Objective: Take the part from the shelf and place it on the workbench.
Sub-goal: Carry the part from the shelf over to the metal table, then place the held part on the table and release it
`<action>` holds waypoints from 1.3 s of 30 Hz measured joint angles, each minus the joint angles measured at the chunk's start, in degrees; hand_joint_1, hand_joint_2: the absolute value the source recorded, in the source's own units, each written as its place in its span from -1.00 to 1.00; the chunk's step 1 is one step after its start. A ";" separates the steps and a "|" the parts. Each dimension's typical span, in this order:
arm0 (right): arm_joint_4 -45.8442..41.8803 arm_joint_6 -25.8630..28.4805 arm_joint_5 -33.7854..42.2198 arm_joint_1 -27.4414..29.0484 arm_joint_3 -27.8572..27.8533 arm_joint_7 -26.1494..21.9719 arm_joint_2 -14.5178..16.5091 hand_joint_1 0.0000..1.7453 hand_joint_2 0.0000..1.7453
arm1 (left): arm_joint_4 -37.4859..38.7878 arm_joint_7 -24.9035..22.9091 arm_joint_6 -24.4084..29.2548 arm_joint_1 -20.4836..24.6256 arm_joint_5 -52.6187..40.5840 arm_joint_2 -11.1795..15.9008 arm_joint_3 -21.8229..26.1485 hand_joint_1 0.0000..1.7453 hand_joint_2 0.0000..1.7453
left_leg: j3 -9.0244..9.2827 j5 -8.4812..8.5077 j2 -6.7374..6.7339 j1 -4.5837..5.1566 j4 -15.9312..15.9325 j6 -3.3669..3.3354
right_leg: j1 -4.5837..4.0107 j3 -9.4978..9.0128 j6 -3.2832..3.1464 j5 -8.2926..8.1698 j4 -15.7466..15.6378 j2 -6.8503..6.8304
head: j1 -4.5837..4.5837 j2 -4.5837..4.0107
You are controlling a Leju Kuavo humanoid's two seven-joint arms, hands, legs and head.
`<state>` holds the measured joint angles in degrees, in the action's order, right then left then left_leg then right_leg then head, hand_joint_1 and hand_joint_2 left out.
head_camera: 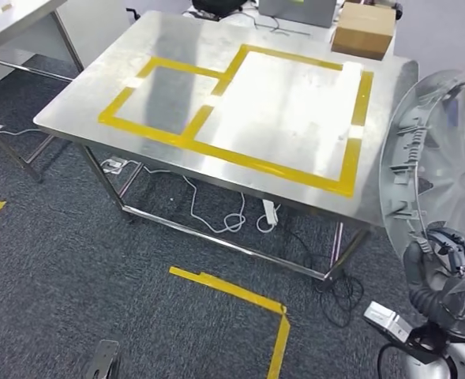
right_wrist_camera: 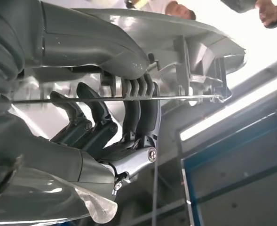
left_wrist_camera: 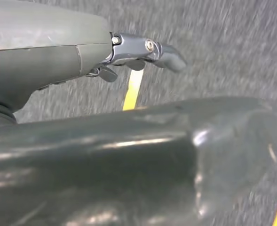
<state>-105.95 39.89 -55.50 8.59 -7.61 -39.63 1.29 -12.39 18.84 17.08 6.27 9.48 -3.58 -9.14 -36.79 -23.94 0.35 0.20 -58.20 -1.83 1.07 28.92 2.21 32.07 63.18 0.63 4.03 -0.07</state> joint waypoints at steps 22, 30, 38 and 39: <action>-0.08 -0.02 -0.45 0.69 0.51 -0.02 0.00 1.00 1.00 | -0.03 0.53 -0.09 -0.55 0.10 -0.13 0.00 -1.00 -1.00 | -2.33 -11.58 0.29 -0.48 -12.80 2.84 | -0.16 0.54 -2.83 -0.96 -5.03 -0.16 | -0.57 0.00; 0.32 -0.02 -1.07 0.64 0.48 0.00 -0.13 1.00 1.00 | -0.03 0.91 -0.16 -0.74 0.28 -0.02 0.01 -1.00 -1.00 | 0.80 -1.88 0.04 -0.01 -1.19 0.03 | -0.25 -2.89 -0.05 1.16 -3.60 -0.17 | -0.36 0.00; 1.74 -0.02 -1.28 0.64 0.54 -0.04 -1.01 1.00 1.00 | -0.03 1.29 -0.14 -0.65 0.64 -0.11 0.02 -1.00 -1.00 | 5.46 -5.24 0.40 0.66 -0.67 -1.25 | -0.82 9.58 -0.61 4.16 5.89 -0.44 | -0.01 0.00; 1.97 -0.02 -1.23 0.65 0.54 -0.04 -1.18 1.00 1.00 | -0.02 1.42 -0.14 -0.67 0.65 -0.19 0.03 -1.00 -1.00 | 6.05 -5.79 0.48 0.76 -0.62 -1.27 | -1.15 9.12 -1.25 0.73 2.41 -0.45 | -0.02 0.00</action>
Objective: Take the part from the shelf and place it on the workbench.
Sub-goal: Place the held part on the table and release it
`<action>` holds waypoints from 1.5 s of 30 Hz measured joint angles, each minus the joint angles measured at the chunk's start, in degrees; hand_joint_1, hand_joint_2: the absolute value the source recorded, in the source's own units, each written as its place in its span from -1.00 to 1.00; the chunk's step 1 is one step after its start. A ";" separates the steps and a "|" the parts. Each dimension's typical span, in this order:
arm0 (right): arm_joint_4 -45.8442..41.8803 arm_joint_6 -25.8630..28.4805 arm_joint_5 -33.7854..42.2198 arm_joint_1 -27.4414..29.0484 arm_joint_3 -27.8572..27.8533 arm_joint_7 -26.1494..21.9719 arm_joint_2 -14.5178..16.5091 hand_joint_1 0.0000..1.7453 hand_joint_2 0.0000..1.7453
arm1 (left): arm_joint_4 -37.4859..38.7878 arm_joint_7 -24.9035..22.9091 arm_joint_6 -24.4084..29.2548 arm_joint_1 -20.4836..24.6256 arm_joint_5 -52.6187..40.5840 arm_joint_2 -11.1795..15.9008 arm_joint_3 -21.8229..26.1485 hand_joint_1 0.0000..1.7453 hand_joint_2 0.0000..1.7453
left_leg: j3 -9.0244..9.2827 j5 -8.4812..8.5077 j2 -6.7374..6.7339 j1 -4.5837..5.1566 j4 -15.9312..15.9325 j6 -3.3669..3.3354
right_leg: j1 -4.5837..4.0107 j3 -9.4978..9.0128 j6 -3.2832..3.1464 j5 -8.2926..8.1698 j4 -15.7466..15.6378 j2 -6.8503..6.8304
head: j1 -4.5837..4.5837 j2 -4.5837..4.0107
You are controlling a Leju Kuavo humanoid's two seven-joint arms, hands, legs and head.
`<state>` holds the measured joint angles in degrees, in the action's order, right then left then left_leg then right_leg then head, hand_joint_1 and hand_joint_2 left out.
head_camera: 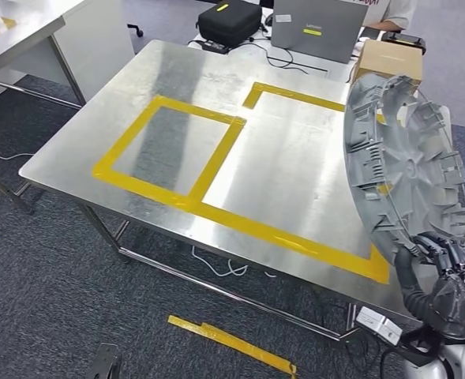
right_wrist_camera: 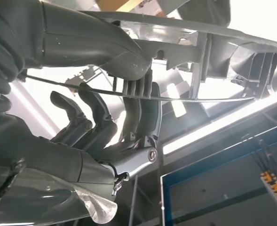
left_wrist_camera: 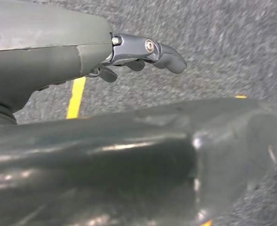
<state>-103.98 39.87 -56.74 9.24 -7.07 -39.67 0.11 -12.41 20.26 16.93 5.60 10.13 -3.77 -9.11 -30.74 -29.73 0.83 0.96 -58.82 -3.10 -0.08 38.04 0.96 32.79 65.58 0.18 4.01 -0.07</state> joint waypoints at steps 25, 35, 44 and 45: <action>13.86 0.02 5.39 -5.40 4.05 15.58 -19.48 1.00 1.00 | -0.03 1.31 -1.20 0.44 0.54 0.22 -0.05 -1.00 -1.00 | -3.61 2.70 -0.34 -1.52 0.07 1.14 | 1.68 -0.20 2.35 0.89 1.69 0.01 | -0.32 0.00; 15.17 0.02 5.35 -5.83 4.79 15.57 -20.57 1.00 1.00 | -0.03 1.31 -1.20 0.36 0.54 0.20 -0.05 -1.00 -1.00 | -2.87 1.89 0.03 -0.98 -0.07 2.22 | 1.28 -4.25 1.43 -4.53 -7.36 -0.09 | -0.30 0.00; 21.44 -0.80 6.87 -9.42 11.18 24.10 -27.22 1.00 1.00 | -0.03 1.29 -1.84 0.50 0.21 0.35 -0.76 -1.00 -1.00 | -10.14 -3.53 -0.19 -1.11 -15.32 3.29 | 1.31 -5.19 -0.33 -4.28 -7.76 -0.12 | -0.75 0.00; 22.67 -1.24 7.28 -10.18 12.37 24.38 -28.25 1.00 1.00 | -0.04 1.29 -2.01 0.56 0.17 0.44 -0.91 -1.00 -1.00 | -8.81 -1.33 -0.19 -1.04 -12.11 2.95 | 1.21 -5.36 -0.33 -4.21 -7.76 -0.07 | -0.75 0.00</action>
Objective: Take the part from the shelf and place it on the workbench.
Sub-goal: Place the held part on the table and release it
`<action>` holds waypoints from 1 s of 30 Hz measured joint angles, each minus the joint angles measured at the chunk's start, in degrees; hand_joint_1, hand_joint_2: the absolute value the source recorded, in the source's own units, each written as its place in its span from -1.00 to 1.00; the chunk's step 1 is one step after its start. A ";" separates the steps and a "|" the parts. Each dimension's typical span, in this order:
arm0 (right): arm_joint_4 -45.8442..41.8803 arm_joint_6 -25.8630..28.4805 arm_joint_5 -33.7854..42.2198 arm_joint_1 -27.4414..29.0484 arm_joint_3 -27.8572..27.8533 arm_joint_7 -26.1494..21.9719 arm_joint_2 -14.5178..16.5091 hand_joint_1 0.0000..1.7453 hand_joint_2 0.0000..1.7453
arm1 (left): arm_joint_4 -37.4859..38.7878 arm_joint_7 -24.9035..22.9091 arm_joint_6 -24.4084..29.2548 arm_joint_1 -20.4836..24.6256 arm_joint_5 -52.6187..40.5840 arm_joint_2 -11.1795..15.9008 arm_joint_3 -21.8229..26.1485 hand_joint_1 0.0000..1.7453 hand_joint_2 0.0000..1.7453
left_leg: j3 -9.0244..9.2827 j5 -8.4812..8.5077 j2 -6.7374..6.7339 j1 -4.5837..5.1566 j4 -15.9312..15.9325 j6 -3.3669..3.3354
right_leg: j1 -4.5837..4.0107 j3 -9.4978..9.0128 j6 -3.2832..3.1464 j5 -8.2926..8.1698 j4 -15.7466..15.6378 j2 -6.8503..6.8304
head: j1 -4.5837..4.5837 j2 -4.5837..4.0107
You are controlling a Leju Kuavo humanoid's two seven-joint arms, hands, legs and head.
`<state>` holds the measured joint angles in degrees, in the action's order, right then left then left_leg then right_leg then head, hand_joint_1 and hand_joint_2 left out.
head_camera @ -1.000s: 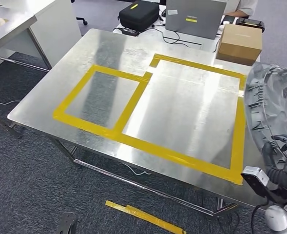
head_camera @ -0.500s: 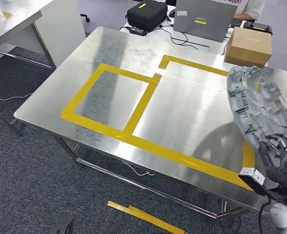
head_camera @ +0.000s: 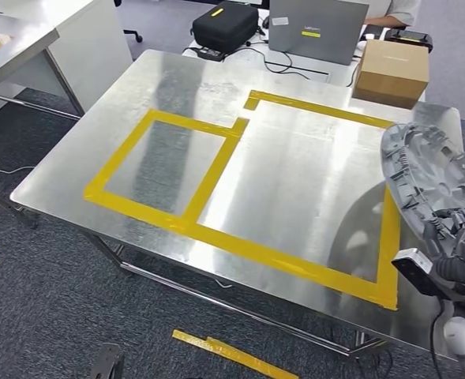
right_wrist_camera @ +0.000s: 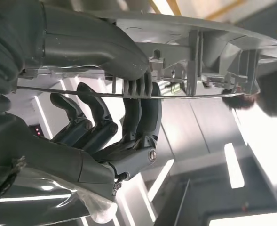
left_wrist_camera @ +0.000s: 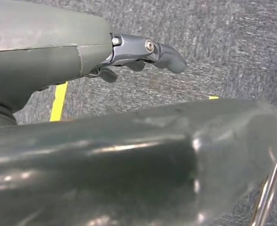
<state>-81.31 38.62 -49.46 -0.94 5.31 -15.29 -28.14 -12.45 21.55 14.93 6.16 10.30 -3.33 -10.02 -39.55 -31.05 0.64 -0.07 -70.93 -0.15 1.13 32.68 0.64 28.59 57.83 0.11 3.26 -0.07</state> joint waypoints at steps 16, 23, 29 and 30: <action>14.71 -10.28 2.10 -14.52 21.33 -0.13 -13.61 1.00 1.00 | -0.20 -0.01 -3.99 0.98 -2.06 0.64 -3.49 -1.00 -1.00 | 6.08 4.21 -0.09 -0.29 13.11 -1.78 | 0.89 5.37 3.72 1.26 7.96 -0.12 | 0.40 0.00; 15.68 -11.15 1.82 -17.24 25.25 0.21 -15.51 1.00 1.00 | -0.21 -0.07 -4.04 1.20 -2.15 0.92 -4.25 -1.00 -1.00 | 5.35 2.49 -0.13 -0.21 10.74 0.07 | 0.69 1.26 1.45 -0.40 0.78 -0.09 | 0.39 0.00; 16.05 -11.14 1.70 -17.98 27.01 0.28 -15.89 1.00 1.00 | -0.21 -0.07 -4.04 1.12 -2.25 0.88 -4.47 -1.00 -1.00 | -1.98 -3.17 -0.27 -0.01 -4.58 -0.21 | -0.17 0.95 0.29 -0.17 0.76 -0.14 | 0.19 0.00; 16.15 -11.13 1.53 -18.22 27.31 0.19 -15.94 1.00 1.00 | -0.21 -0.07 -4.04 1.11 -2.29 0.89 -4.48 -1.00 -1.00 | -1.12 -1.35 -0.26 0.19 -2.33 -0.73 | -0.41 0.84 0.20 -0.12 0.76 -0.12 | 0.20 0.00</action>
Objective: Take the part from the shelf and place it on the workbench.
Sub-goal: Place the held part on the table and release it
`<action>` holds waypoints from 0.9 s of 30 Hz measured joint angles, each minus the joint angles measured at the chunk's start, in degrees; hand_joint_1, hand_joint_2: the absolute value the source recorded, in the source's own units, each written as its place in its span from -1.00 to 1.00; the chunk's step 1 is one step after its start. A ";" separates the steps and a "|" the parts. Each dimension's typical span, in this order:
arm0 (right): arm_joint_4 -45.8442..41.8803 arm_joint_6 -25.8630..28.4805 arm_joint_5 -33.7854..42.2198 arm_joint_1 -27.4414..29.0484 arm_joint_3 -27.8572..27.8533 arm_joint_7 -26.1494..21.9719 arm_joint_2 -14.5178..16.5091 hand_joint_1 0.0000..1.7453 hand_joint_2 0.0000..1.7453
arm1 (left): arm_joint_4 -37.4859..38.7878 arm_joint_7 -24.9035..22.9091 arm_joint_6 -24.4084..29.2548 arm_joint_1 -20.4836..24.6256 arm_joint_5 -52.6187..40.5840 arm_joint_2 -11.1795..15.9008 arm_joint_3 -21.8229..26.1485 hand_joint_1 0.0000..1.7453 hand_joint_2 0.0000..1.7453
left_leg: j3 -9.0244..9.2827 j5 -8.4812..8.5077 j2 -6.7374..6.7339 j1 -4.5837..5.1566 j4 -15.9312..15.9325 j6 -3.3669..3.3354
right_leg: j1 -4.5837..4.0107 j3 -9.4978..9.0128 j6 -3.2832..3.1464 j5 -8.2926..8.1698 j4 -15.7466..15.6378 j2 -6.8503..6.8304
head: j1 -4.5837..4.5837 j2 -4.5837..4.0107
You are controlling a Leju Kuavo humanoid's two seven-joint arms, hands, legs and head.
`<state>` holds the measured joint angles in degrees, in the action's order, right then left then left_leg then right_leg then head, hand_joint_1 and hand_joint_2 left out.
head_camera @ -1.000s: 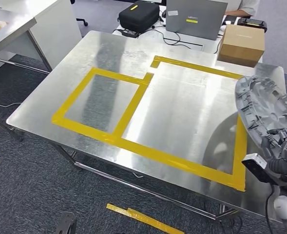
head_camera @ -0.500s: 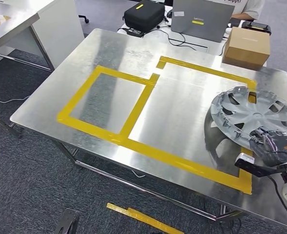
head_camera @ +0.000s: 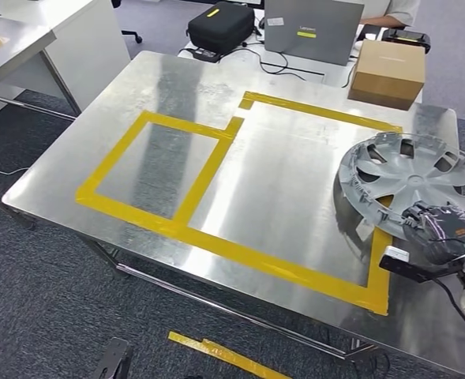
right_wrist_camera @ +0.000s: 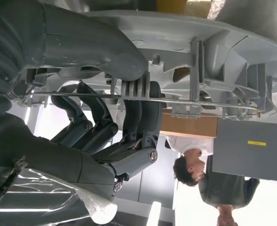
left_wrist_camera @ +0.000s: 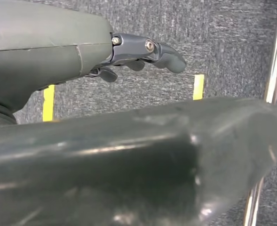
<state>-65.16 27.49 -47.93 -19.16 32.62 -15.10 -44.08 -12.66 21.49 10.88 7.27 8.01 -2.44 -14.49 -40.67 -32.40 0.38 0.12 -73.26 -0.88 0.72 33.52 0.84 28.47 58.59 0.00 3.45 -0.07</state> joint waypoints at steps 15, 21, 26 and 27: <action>11.37 8.89 -2.95 -17.77 14.01 -9.71 11.02 1.00 1.00 | -0.25 0.04 -0.09 0.99 -0.64 -0.28 -1.16 -1.00 -1.00 | 6.85 6.52 -0.52 0.10 16.24 -1.99 | 0.51 8.10 2.48 5.07 14.62 0.15 | 0.46 0.00; 12.66 11.39 -5.13 -20.16 13.70 -14.35 22.38 1.00 1.00 | -0.47 0.14 0.14 1.29 -0.86 -0.42 -1.91 -1.00 -1.00 | 5.87 5.76 -0.03 -0.26 14.24 0.37 | 0.97 1.27 2.12 -0.48 0.74 0.27 | 0.73 0.00; 13.52 11.57 -5.06 -21.26 13.58 -14.99 28.69 1.00 1.00 | -0.52 0.15 0.49 1.21 -0.87 -0.47 -2.43 -1.00 -1.00 | 2.58 1.79 -0.10 -0.47 7.28 1.61 | 0.92 1.05 0.08 -0.11 0.75 -0.01 | 0.24 0.00; 13.85 11.57 -4.93 -21.49 13.71 -14.99 29.48 1.00 1.00 | -0.52 0.15 0.53 1.17 -0.88 -0.50 -2.54 -1.00 -1.00 | 0.58 0.12 -0.11 -0.48 3.16 1.71 | 0.80 1.01 -0.14 -0.04 0.75 -0.04 | 0.17 0.00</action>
<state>-51.31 39.06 -52.86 -40.65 46.33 -30.09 -14.60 -13.18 21.64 11.41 8.44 7.13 -2.94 -17.03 -40.09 -32.27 0.27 -0.36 -70.10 0.83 1.52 34.53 0.70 28.43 59.35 -0.04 3.63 -0.07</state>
